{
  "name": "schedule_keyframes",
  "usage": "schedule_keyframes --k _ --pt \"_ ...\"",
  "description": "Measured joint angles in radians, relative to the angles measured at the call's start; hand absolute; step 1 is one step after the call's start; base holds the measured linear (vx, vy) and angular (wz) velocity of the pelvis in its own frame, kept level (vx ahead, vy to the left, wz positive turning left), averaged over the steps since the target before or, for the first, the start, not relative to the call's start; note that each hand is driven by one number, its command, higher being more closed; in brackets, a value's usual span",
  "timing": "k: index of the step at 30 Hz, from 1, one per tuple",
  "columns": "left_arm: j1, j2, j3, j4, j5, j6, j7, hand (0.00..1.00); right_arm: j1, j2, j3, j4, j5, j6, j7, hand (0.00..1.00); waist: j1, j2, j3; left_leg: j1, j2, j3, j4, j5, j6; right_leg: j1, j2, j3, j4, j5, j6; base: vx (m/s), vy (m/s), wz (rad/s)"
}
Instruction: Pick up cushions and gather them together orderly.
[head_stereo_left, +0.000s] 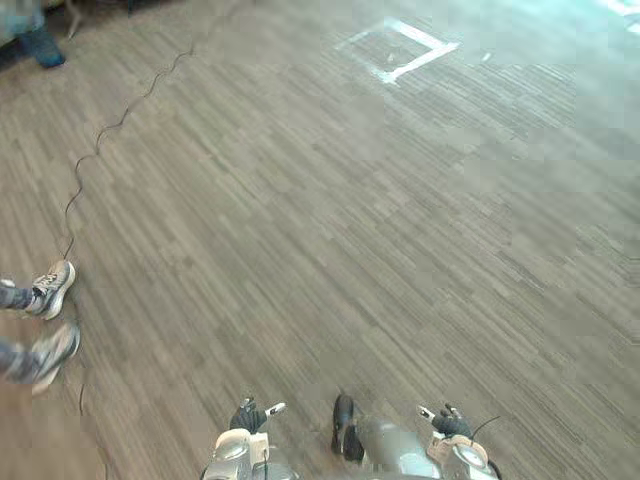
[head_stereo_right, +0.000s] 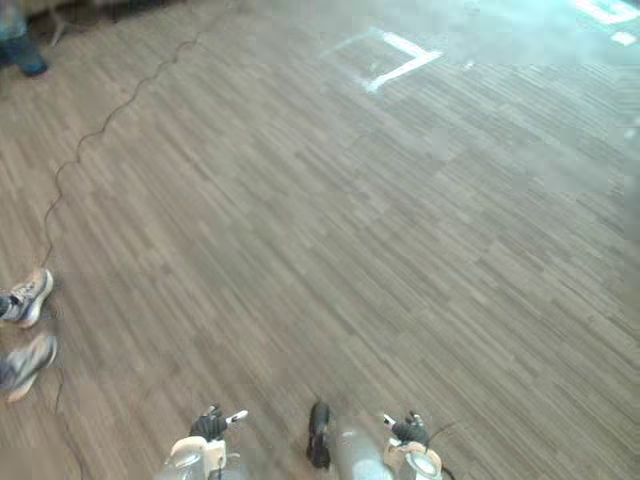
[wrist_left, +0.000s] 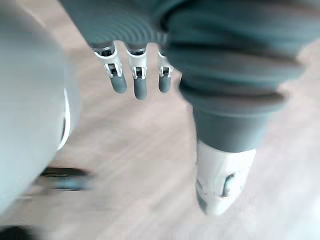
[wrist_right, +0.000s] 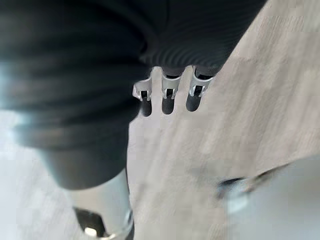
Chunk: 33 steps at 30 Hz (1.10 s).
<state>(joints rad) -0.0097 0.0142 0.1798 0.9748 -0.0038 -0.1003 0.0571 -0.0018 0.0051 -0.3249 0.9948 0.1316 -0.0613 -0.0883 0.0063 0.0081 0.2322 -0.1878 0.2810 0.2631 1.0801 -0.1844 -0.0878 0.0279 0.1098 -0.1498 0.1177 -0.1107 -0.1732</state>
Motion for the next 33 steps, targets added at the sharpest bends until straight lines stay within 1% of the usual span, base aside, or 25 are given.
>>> schedule_keyframes --k 2,3,4,5,6,7,8,9,11,12,13,15,16,18,20,22,24,25,26,27,28,29,30,31,33 --pt "0.008 -0.001 0.000 -0.024 -0.001 -0.004 0.000 0.00 -0.004 0.002 -0.005 0.000 0.003 -0.001 0.000 0.00 0.005 0.000 0.000 -0.067 -0.027 0.009 -0.140 -0.041 0.023 0.059 -0.002 0.046 -0.022 -0.016 0.021 0.46 0.044 -0.78" --pt "0.012 -0.002 -0.002 -0.029 -0.002 -0.005 -0.001 0.00 -0.010 0.002 -0.008 0.001 0.008 -0.001 0.000 0.00 0.013 0.001 -0.003 -0.105 -0.076 -0.005 -0.365 -0.045 0.027 0.096 -0.014 0.097 -0.036 -0.038 0.037 0.66 0.160 -1.15" --pt "0.015 -0.001 -0.004 -0.027 -0.007 -0.007 -0.001 0.00 -0.010 0.000 -0.010 0.004 0.009 -0.001 0.000 0.00 0.020 0.003 -0.002 -0.113 -0.135 -0.066 -0.608 -0.009 0.001 0.128 -0.035 0.145 -0.045 -0.069 0.046 0.46 0.145 -1.03" --pt "0.017 -0.001 -0.005 -0.026 -0.009 -0.007 -0.001 0.00 -0.009 -0.001 -0.011 0.004 0.009 -0.001 0.000 0.00 0.022 0.005 -0.003 -0.112 -0.149 -0.084 -0.673 0.008 -0.009 0.138 -0.039 0.159 -0.048 -0.076 0.050 0.51 0.222 -1.04" --pt "0.028 -0.002 -0.015 -0.020 -0.019 -0.008 0.000 0.00 0.004 -0.010 -0.010 0.006 0.008 -0.002 0.000 0.00 0.030 0.027 -0.015 -0.125 -0.172 -0.151 -0.851 0.074 -0.056 0.169 -0.043 0.209 -0.065 -0.102 0.069 0.56 0.283 -1.08" --pt "0.041 0.005 -0.019 -0.006 -0.023 -0.012 0.001 0.00 0.008 -0.016 -0.015 0.021 0.007 -0.001 -0.002 0.00 0.035 0.024 -0.022 -0.134 -0.175 -0.180 -0.847 0.168 -0.042 0.206 -0.059 0.252 -0.063 -0.144 0.094 0.56 0.283 -1.04" --pt "0.044 0.010 -0.017 -0.004 -0.026 -0.013 0.001 0.00 0.013 -0.013 -0.017 0.022 0.007 -0.001 -0.002 0.00 0.036 0.019 -0.028 -0.130 -0.181 -0.180 -0.844 0.188 -0.031 0.211 -0.066 0.263 -0.058 -0.153 0.102 0.65 0.323 -0.88" --pt "0.052 0.027 -0.008 -0.001 -0.028 -0.013 0.001 0.00 0.037 0.003 -0.022 0.024 0.006 -0.001 -0.001 0.00 0.042 -0.021 -0.067 -0.127 -0.219 -0.155 -0.827 0.201 0.030 0.193 -0.117 0.292 -0.008 -0.187 0.136 0.70 0.296 -0.86" --pt "0.051 0.034 0.003 -0.001 -0.027 -0.012 0.001 0.00 0.039 0.024 -0.024 0.020 -0.004 -0.005 0.002 0.00 0.051 -0.050 -0.081 -0.103 -0.220 -0.077 -0.797 0.156 0.071 0.096 -0.141 0.316 0.201 -0.189 0.163 0.70 0.292 -0.90" --pt "0.051 0.036 0.010 0.002 -0.027 -0.012 0.003 0.00 0.040 0.033 -0.024 0.019 -0.009 -0.006 0.003 0.00 0.051 -0.060 -0.076 -0.067 -0.225 -0.049 -0.798 0.129 0.079 0.053 -0.153 0.305 0.321 -0.179 0.210 0.49 0.215 -0.85" --pt "0.048 0.040 0.015 0.010 -0.027 -0.005 0.006 0.00 0.042 0.033 -0.015 -0.001 -0.014 -0.009 0.006 0.00 0.043 -0.064 -0.067 0.023 -0.238 -0.020 -0.809 0.075 0.091 -0.057 -0.185 0.256 0.604 -0.110 0.308 0.67 0.298 -1.02" --pt "0.048 0.031 0.015 0.021 -0.027 0.005 0.007 0.00 0.043 0.023 -0.003 -0.023 -0.014 -0.013 0.010 0.00 0.031 -0.050 -0.059 0.140 -0.238 0.011 -0.822 0.014 0.094 -0.133 -0.209 0.174 0.808 -0.127 0.282 0.55 0.239 -0.73" --pt "0.041 0.016 0.004 0.028 -0.027 0.002 0.007 0.00 0.044 0.018 0.015 -0.037 -0.014 -0.018 0.010 0.00 0.023 -0.032 -0.055 0.247 -0.231 0.049 -0.875 -0.001 0.100 -0.191 -0.228 0.070 0.830 -0.164 0.229 0.34 0.122 -0.37" --pt "0.021 -0.004 -0.003 0.036 -0.027 0.002 0.006 0.00 0.040 0.012 0.016 -0.040 -0.015 -0.023 0.013 0.00 0.018 -0.018 -0.061 0.341 -0.206 0.076 -0.955 -0.016 0.088 -0.265 -0.232 -0.067 0.743 -0.198 0.189 0.48 0.131 -0.39" --pt "0.011 -0.010 -0.008 0.041 -0.027 0.003 0.005 0.00 0.028 0.011 0.015 -0.039 -0.015 -0.028 0.013 0.00 0.013 -0.019 -0.061 0.389 -0.191 0.107 -1.003 -0.038 0.062 -0.353 -0.230 -0.156 0.595 -0.183 0.190 0.40 0.059 -0.39" --pt "-0.003 -0.003 -0.044 0.082 -0.026 0.005 0.004 0.00 0.018 -0.003 0.014 -0.022 -0.015 -0.025 0.013 0.00 -0.017 -0.025 -0.058 0.430 -0.193 0.119 -1.030 -0.066 0.036 -0.408 -0.220 -0.204 0.286 -0.050 0.193 0.52 -0.009 -0.18" --pt "-0.001 -0.001 -0.049 0.094 -0.021 0.006 0.003 0.00 0.025 0.001 -0.007 -0.020 -0.007 -0.022 0.014 0.00 -0.025 -0.045 -0.050 0.479 -0.217 0.107 -1.035 -0.073 0.039 -0.413 -0.220 -0.182 0.129 0.057 0.182 0.66 -0.127 0.08" --pt "0.000 -0.002 -0.042 0.097 -0.019 0.006 0.003 0.00 0.034 -0.009 -0.012 -0.020 -0.008 -0.020 0.013 0.00 -0.035 -0.042 -0.052 0.517 -0.206 0.094 -1.033 -0.075 0.043 -0.396 -0.205 -0.148 0.151 0.156 0.121 0.65 -0.156 0.09" --pt "-0.001 -0.008 -0.034 0.096 -0.018 0.005 0.003 0.00 0.035 -0.008 -0.012 -0.025 -0.011 -0.020 0.013 0.00 -0.041 -0.027 -0.051 0.533 -0.192 0.083 -1.021 -0.074 0.045 -0.395 -0.195 -0.147 0.189 0.153 0.107 0.65 -0.205 0.02" --pt "0.006 -0.019 -0.011 0.095 -0.016 0.002 0.001 0.00 0.035 -0.015 -0.014 -0.031 -0.015 -0.021 0.013 0.00 -0.035 0.006 -0.054 0.533 -0.150 0.069 -0.952 -0.072 0.041 -0.393 -0.176 -0.155 0.266 0.072 0.089 0.62 -0.271 0.01" --pt "0.006 -0.028 0.009 0.085 -0.010 0.002 0.002 0.00 0.035 -0.010 -0.016 -0.041 -0.015 -0.021 0.015 0.00 -0.042 0.022 -0.054 0.442 -0.093 0.013 -0.688 -0.051 0.005 -0.361 -0.160 -0.173 0.311 0.001 0.069 0.62 -0.271 0.01" --pt "0.007 -0.030 0.016 0.078 -0.005 0.003 0.001 0.00 0.035 -0.007 -0.015 -0.042 -0.015 -0.021 0.016 0.00 -0.042 0.024 -0.052 0.405 -0.076 -0.007 -0.599 -0.028 -0.020 -0.346 -0.155 -0.174 0.313 -0.015 0.066 0.73 -0.318 0.09" --pt "0.014 -0.044 0.038 0.046 0.002 0.003 -0.001 0.00 0.034 -0.015 -0.007 -0.045 -0.016 -0.019 0.017 0.00 -0.037 0.042 -0.045 0.251 -0.015 -0.086 -0.257 0.058 -0.073 -0.283 -0.120 -0.172 0.296 -0.053 0.063 0.59 -0.187 -0.20" --pt "0.024 -0.054 0.045 0.013 0.002 0.004 -0.002 0.00 0.030 -0.025 0.011 -0.041 -0.015 -0.014 0.016 0.00 -0.024 0.051 -0.034 0.150 0.031 -0.096 -0.023 0.055 -0.076 -0.200 -0.080 -0.158 0.257 -0.076 0.051 0.71 -0.199 -0.31" --pt "0.026 -0.044 0.050 -0.026 0.002 0.003 0.000 0.00 0.031 -0.017 0.043 -0.039 -0.015 -0.005 0.015 0.00 0.003 0.029 -0.023 0.062 0.040 -0.068 0.078 0.026 -0.071 -0.071 -0.054 -0.111 0.186 -0.099 0.041 0.57 -0.075 -0.72"
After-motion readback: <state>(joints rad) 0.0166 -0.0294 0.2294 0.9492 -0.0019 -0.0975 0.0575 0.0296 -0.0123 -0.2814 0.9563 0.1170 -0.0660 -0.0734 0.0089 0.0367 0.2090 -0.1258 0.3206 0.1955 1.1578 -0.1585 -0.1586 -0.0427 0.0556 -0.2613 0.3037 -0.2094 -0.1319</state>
